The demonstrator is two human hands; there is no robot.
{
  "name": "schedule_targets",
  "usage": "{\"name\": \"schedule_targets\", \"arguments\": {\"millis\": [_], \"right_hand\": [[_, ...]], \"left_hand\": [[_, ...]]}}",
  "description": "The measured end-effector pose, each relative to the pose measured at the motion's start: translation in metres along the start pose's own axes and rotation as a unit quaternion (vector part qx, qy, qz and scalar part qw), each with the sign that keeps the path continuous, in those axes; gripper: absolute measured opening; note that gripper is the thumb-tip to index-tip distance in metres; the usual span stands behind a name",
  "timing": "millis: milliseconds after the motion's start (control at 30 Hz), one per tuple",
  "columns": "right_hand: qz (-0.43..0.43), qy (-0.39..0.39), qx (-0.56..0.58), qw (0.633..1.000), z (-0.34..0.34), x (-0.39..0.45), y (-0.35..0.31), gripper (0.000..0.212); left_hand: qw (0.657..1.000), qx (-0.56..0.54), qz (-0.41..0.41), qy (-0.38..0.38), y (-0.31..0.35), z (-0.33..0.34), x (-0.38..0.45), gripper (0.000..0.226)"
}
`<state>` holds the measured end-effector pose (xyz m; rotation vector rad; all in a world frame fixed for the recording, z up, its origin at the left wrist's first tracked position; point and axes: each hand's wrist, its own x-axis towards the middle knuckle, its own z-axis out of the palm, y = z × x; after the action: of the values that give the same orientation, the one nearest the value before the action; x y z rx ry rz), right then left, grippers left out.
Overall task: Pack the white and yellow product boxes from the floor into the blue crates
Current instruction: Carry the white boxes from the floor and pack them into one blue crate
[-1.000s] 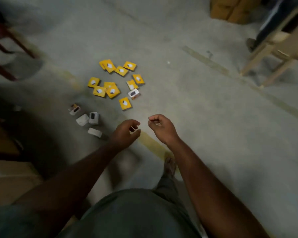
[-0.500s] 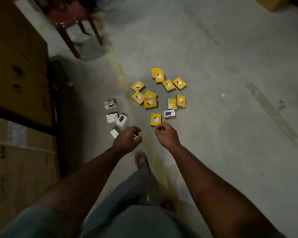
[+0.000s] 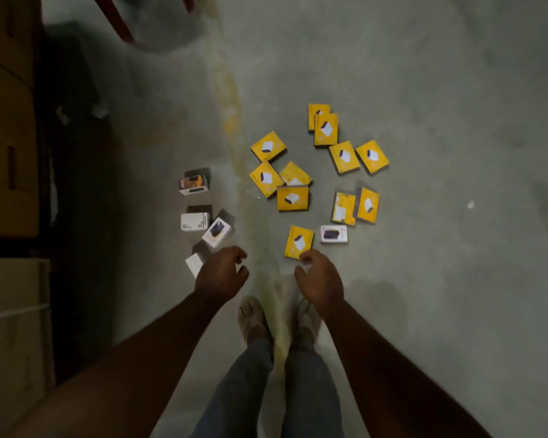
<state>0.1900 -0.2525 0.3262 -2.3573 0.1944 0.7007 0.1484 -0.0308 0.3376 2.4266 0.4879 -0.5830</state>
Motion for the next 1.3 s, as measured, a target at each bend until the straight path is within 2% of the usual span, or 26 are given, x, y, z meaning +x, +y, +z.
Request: {"name": "schedule_targets", "arguments": {"millis": [167, 300, 367, 433, 533, 600, 667, 733, 800, 867, 1000, 1133, 1200, 1300], "right_hand": [[-0.012, -0.040, -0.067, 0.997, 0.079, 0.144, 0.069, 0.038], [0.020, -0.005, -0.083, 0.996, 0.130, 0.261, 0.139, 0.051], [0.011, 0.026, -0.143, 0.989, 0.149, 0.310, 0.183, 0.054], [-0.026, 0.063, -0.253, 0.965, 0.165, 0.349, 0.225, 0.053], [-0.009, 0.029, -0.386, 0.922, 0.179, 0.378, 0.267, 0.058], [-0.024, 0.027, -0.448, 0.893, 0.179, 0.384, 0.284, 0.064], [-0.050, 0.029, -0.482, 0.874, 0.178, 0.388, 0.297, 0.064], [-0.052, 0.025, -0.483, 0.874, 0.179, 0.389, 0.297, 0.065], [-0.039, 0.032, -0.469, 0.882, 0.180, 0.388, 0.295, 0.070], [-0.030, 0.027, -0.460, 0.887, 0.180, 0.388, 0.294, 0.076], [0.002, 0.057, -0.432, 0.900, 0.176, 0.379, 0.284, 0.074], [0.041, 0.118, -0.342, 0.931, 0.173, 0.354, 0.267, 0.078], [0.009, 0.135, -0.307, 0.942, 0.175, 0.345, 0.258, 0.081], [-0.021, 0.145, -0.274, 0.950, 0.183, 0.333, 0.248, 0.080]], "left_hand": [[0.997, 0.028, -0.061, -0.023, -0.060, 0.101, 0.139, 0.037], [0.992, 0.009, -0.123, -0.008, -0.120, 0.186, 0.245, 0.045], [0.992, 0.027, -0.126, 0.011, -0.144, 0.221, 0.288, 0.052], [0.990, 0.071, -0.119, 0.021, -0.157, 0.247, 0.323, 0.067], [0.970, 0.190, -0.154, -0.007, -0.183, 0.271, 0.358, 0.096], [0.958, 0.222, -0.184, -0.016, -0.201, 0.282, 0.370, 0.098], [0.955, 0.233, -0.185, -0.004, -0.214, 0.288, 0.374, 0.089], [0.956, 0.233, -0.178, 0.031, -0.221, 0.290, 0.376, 0.082], [0.958, 0.217, -0.177, 0.062, -0.224, 0.289, 0.378, 0.084], [0.957, 0.221, -0.175, 0.069, -0.230, 0.289, 0.376, 0.088], [0.962, 0.207, -0.151, 0.090, -0.245, 0.285, 0.369, 0.082], [0.965, 0.187, -0.166, 0.085, -0.262, 0.277, 0.360, 0.081], [0.968, 0.166, -0.167, 0.087, -0.268, 0.275, 0.361, 0.081], [0.983, 0.086, -0.158, 0.048, -0.259, 0.276, 0.351, 0.079]]}}
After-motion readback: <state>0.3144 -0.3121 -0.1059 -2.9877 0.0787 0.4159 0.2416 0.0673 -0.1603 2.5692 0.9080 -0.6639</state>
